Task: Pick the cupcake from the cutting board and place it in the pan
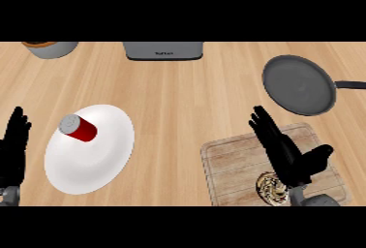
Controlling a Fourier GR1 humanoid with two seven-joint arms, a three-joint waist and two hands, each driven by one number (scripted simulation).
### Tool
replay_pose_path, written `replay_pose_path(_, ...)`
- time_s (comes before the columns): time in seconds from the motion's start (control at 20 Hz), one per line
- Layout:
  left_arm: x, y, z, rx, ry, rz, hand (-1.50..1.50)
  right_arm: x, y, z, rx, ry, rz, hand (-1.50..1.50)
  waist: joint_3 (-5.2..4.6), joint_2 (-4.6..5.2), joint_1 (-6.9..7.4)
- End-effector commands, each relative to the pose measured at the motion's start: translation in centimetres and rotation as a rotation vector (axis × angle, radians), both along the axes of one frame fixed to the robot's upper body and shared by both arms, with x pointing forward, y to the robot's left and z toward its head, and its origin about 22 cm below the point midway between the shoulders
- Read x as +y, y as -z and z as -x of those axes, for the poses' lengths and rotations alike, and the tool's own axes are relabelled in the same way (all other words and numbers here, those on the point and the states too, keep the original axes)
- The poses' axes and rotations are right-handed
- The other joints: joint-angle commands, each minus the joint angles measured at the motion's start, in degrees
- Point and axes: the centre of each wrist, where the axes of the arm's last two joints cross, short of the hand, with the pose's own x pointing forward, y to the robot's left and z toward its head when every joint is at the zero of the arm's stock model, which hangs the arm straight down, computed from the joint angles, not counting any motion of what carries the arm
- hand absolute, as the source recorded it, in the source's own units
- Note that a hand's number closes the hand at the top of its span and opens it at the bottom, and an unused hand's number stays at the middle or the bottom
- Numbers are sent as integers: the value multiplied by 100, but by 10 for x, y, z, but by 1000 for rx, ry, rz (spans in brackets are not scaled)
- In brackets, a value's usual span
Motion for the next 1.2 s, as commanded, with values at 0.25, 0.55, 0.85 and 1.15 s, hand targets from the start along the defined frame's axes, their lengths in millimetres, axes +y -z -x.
replay_pose_path(0.25,-78,-31,-26,-63,461,-3,0,-118,-7,0,207,514,284,-150,88,69,-243)
replay_pose_path(0.55,-83,-25,-22,20,543,78,0,-125,28,55,185,753,743,-150,79,3,-188)
replay_pose_path(0.85,-81,-52,-32,17,582,55,0,-92,15,105,348,604,811,-150,80,32,76)
replay_pose_path(1.15,-104,-43,-33,28,617,65,0,-95,-47,73,503,457,1054,-150,62,58,195)
